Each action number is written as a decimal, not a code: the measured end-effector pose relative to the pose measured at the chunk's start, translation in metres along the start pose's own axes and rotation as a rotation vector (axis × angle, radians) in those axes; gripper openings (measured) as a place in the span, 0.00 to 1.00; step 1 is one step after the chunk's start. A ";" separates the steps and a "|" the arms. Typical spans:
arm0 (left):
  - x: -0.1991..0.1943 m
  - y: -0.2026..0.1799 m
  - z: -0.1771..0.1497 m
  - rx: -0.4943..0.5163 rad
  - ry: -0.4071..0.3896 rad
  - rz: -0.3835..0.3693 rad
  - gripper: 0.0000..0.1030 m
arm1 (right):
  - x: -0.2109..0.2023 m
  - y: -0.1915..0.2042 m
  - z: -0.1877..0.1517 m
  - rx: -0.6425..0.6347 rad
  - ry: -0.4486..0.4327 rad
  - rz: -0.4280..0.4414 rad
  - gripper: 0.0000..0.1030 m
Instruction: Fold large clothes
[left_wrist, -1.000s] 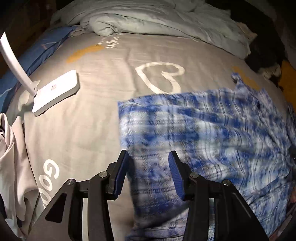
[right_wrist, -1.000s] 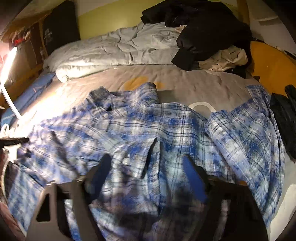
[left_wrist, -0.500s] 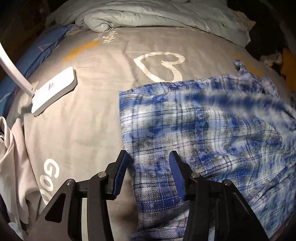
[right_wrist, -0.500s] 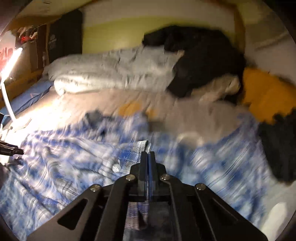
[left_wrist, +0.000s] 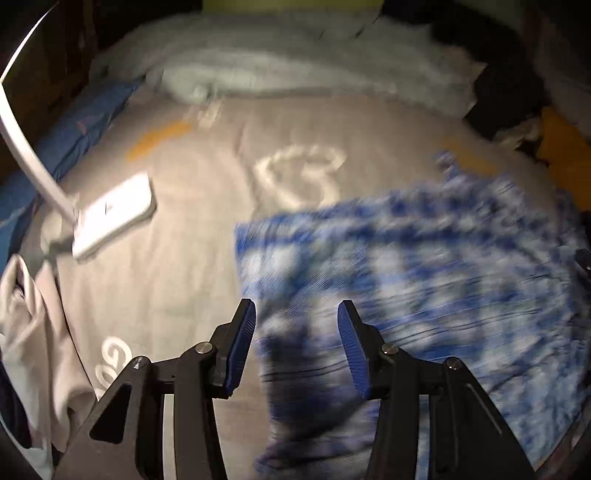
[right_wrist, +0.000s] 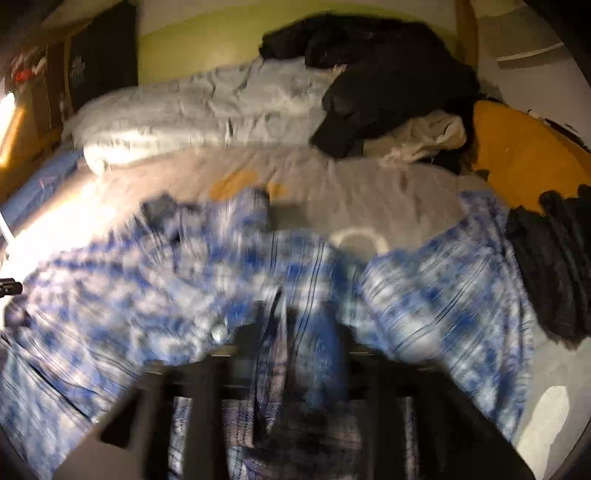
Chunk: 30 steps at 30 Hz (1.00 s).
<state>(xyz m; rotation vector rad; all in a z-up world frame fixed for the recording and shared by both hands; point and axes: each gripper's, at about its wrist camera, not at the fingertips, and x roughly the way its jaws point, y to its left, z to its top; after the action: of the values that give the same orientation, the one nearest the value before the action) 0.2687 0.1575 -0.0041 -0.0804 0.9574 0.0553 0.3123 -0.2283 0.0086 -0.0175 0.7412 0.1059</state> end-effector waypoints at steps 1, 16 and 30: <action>-0.010 -0.004 0.001 -0.003 -0.024 -0.025 0.46 | -0.013 -0.004 0.005 0.017 -0.038 0.013 0.50; -0.123 -0.058 -0.005 0.032 -0.403 -0.128 1.00 | -0.105 -0.096 0.022 0.231 -0.071 0.123 0.88; -0.101 -0.033 -0.015 -0.020 -0.423 -0.038 1.00 | -0.064 -0.180 0.000 0.471 0.143 0.020 0.88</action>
<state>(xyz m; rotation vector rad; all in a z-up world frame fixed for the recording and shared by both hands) 0.2007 0.1225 0.0715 -0.1010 0.5326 0.0442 0.2840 -0.4129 0.0476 0.4352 0.8947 -0.0538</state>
